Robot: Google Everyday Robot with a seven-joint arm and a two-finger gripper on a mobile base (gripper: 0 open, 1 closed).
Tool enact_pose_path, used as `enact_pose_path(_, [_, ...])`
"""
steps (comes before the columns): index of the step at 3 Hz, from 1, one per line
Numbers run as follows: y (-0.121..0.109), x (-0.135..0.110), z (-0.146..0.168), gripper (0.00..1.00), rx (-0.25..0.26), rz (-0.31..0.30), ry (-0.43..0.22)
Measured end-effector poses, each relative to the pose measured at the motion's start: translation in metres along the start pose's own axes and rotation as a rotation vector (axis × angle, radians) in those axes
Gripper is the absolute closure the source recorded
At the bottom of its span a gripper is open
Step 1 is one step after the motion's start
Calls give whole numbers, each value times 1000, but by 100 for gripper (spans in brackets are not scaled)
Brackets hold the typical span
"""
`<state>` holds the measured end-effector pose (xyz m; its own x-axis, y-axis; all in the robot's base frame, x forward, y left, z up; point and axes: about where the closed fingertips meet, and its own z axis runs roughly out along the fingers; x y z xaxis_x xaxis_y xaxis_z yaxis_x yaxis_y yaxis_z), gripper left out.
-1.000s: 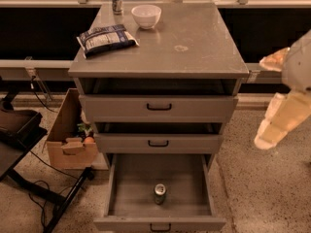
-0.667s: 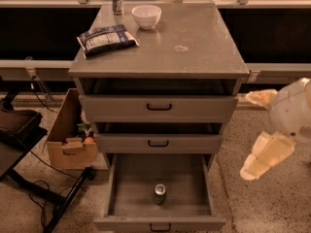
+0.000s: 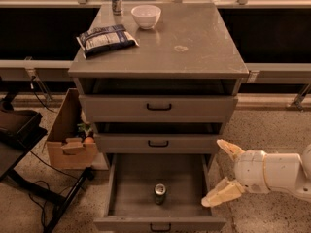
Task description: Pick green can from bottom drawer and place on counter
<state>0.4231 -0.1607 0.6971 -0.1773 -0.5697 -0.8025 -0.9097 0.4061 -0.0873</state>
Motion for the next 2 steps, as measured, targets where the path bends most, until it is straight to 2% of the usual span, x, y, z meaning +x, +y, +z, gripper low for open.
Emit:
enact_pose_path(1, [-36, 22, 39, 0, 73, 56, -84])
enact_pose_path(2, [-38, 33, 47, 0, 80, 79, -89])
